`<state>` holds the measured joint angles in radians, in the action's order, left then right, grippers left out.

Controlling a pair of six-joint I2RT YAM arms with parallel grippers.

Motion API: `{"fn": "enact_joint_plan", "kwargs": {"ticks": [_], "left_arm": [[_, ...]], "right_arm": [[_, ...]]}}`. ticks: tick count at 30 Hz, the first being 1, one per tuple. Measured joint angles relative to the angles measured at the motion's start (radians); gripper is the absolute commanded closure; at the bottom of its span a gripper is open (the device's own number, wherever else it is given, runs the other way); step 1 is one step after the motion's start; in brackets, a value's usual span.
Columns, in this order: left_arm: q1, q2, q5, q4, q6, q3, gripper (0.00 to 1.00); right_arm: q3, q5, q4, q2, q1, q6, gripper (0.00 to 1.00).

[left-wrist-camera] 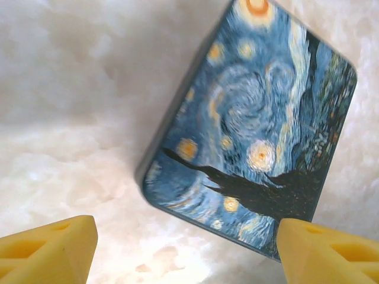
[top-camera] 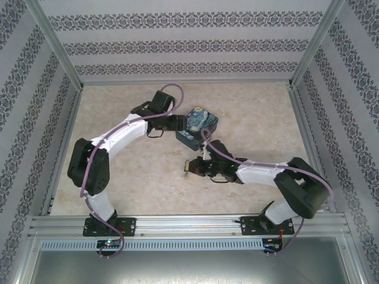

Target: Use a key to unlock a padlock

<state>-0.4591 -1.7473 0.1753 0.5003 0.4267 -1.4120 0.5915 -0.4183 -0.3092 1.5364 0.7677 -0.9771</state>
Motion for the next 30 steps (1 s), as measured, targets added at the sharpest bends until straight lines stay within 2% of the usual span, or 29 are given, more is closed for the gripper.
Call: {"fn": "enact_joint_plan", "kwargs": {"ticks": [4, 6, 7, 11, 13, 18, 19, 21, 25, 30], "left_arm": [[0.030, 0.077, -0.003, 0.008, 0.000, 0.029, 0.17], [0.036, 0.101, -0.003, 0.009, 0.000, 0.051, 0.16], [0.039, 0.111, -0.003, 0.009, 0.000, 0.067, 0.16], [0.049, 0.140, -0.003, 0.009, 0.001, 0.128, 0.14], [0.053, 0.150, -0.003, 0.009, 0.004, 0.151, 0.13], [0.056, 0.190, -0.004, 0.008, 0.013, 0.193, 0.07], [0.056, 0.204, -0.005, 0.007, 0.016, 0.201, 0.06], [0.058, 0.235, -0.016, 0.008, 0.021, 0.216, 0.05], [0.077, 0.315, -0.080, -0.010, 0.024, 0.246, 0.00], [0.108, 0.431, -0.190, -0.049, 0.022, 0.297, 0.00]], "right_arm": [[0.053, 0.016, -0.093, 0.140, 0.072, -0.048, 1.00], [0.055, 0.019, -0.127, 0.176, 0.074, -0.069, 0.91], [0.051, 0.023, -0.139, 0.188, 0.068, -0.074, 0.85], [0.007, 0.028, -0.167, 0.170, 0.016, -0.093, 0.48], [-0.020, 0.027, -0.170, 0.119, -0.017, -0.082, 0.37], [-0.100, 0.027, -0.069, -0.098, -0.163, -0.041, 0.22], [-0.109, 0.026, -0.026, -0.159, -0.202, -0.026, 0.14], [-0.107, 0.034, 0.066, -0.266, -0.268, 0.015, 0.04], [-0.040, 0.106, 0.311, -0.468, -0.375, 0.139, 0.02], [0.092, 0.283, 0.520, -0.596, -0.494, 0.281, 0.02]]}}
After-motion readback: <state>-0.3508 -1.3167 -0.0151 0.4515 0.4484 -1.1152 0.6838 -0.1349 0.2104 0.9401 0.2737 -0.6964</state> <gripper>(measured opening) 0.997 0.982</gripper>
